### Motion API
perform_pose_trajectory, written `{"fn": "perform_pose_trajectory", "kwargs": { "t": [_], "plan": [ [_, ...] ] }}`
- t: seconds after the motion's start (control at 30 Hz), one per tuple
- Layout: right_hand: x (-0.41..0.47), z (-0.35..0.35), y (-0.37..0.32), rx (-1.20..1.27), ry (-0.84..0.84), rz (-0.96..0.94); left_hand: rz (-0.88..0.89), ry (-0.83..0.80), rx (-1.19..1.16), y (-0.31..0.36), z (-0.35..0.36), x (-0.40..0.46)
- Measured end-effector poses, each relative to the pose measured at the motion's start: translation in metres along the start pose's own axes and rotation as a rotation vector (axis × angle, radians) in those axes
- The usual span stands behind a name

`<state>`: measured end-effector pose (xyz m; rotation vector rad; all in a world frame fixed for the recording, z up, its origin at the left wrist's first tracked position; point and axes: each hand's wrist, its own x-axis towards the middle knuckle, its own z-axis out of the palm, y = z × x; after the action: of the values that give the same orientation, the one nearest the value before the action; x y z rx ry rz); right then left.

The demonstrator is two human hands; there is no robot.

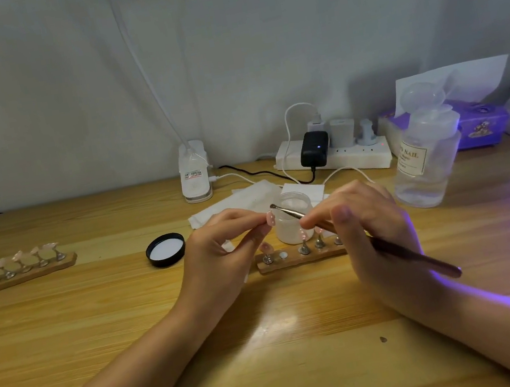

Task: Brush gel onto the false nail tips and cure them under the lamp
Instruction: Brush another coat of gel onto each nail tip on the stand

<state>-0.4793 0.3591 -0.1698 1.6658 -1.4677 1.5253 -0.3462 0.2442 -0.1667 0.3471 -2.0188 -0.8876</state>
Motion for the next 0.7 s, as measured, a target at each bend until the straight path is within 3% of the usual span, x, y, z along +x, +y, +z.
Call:
{"fn": "perform_pose_trajectory", "kwargs": {
  "t": [0.7],
  "plan": [
    [-0.0078, 0.0001, -0.0003, 0.073, -0.020, 0.034, -0.033, 0.011, -0.029, 0.0005, 0.0000, -0.0003]
  ]
}}
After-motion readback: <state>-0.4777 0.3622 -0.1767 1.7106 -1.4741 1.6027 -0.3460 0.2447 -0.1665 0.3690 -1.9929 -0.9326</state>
